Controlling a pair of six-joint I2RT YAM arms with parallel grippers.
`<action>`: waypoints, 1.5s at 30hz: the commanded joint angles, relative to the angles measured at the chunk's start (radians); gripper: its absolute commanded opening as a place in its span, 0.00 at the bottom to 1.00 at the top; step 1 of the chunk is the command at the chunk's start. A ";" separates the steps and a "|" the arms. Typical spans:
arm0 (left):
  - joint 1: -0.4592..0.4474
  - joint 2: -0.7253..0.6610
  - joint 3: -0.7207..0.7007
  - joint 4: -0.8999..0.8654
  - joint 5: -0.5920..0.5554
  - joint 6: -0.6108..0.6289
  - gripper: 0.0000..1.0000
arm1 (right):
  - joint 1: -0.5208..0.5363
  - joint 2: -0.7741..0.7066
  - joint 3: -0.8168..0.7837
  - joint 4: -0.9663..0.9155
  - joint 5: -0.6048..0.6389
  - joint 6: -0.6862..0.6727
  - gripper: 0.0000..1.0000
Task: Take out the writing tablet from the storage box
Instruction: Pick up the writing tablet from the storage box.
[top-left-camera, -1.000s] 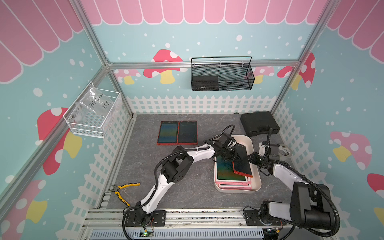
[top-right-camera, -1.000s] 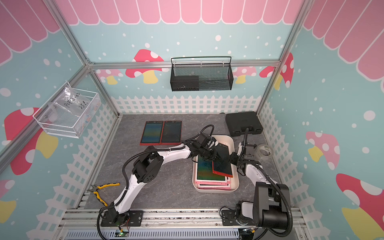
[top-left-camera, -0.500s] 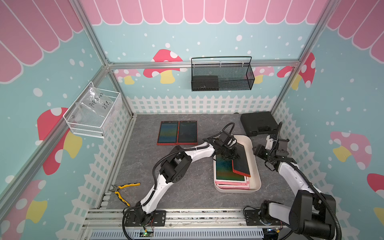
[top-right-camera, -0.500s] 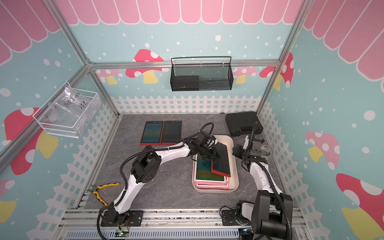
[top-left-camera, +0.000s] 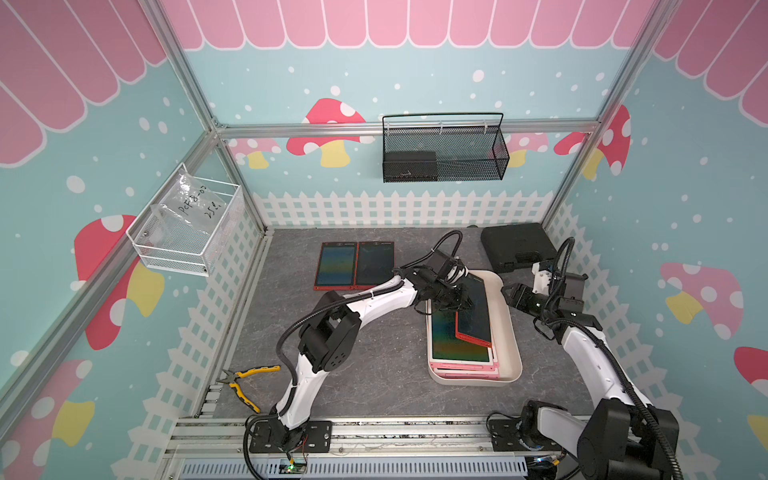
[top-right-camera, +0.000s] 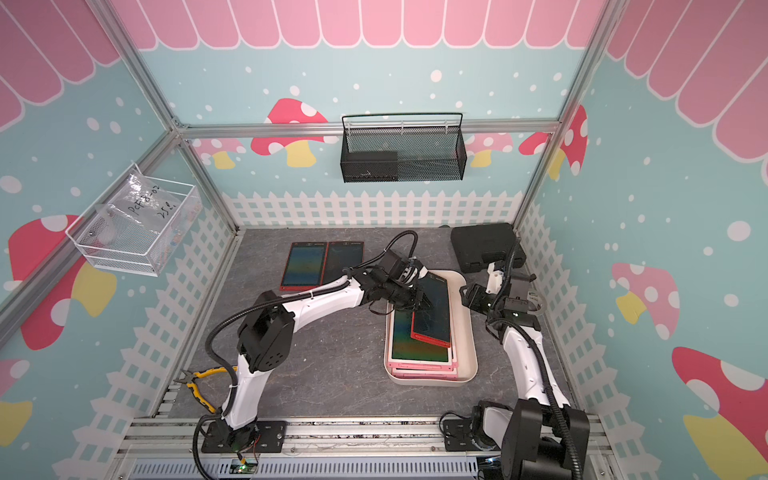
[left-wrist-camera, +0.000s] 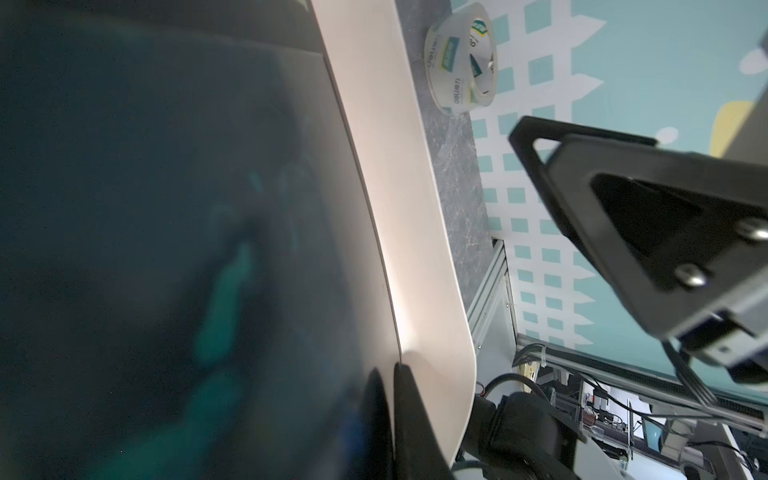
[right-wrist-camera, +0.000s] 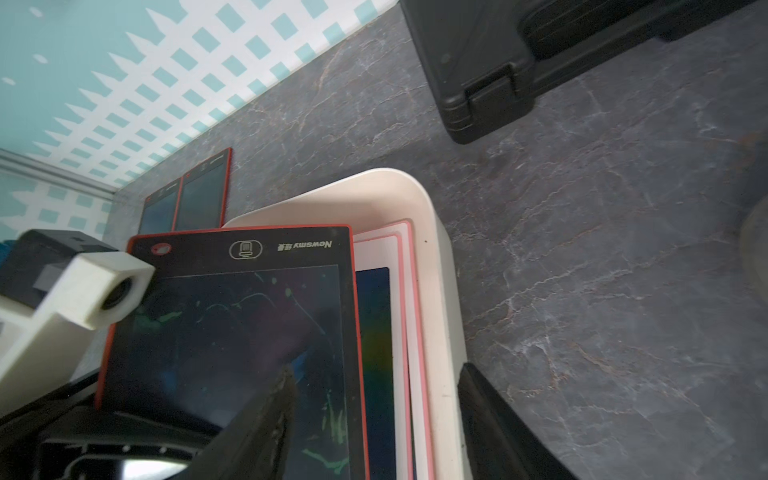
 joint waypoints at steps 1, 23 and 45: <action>0.021 -0.124 -0.041 0.013 -0.010 0.027 0.00 | -0.007 0.027 0.002 0.035 -0.201 -0.024 0.67; 0.140 -0.356 -0.312 0.164 0.111 -0.019 0.01 | 0.110 0.084 -0.146 0.383 -0.568 0.171 0.68; 0.218 -0.238 -0.317 0.361 0.349 -0.030 0.05 | 0.218 0.210 -0.177 0.836 -0.772 0.441 0.56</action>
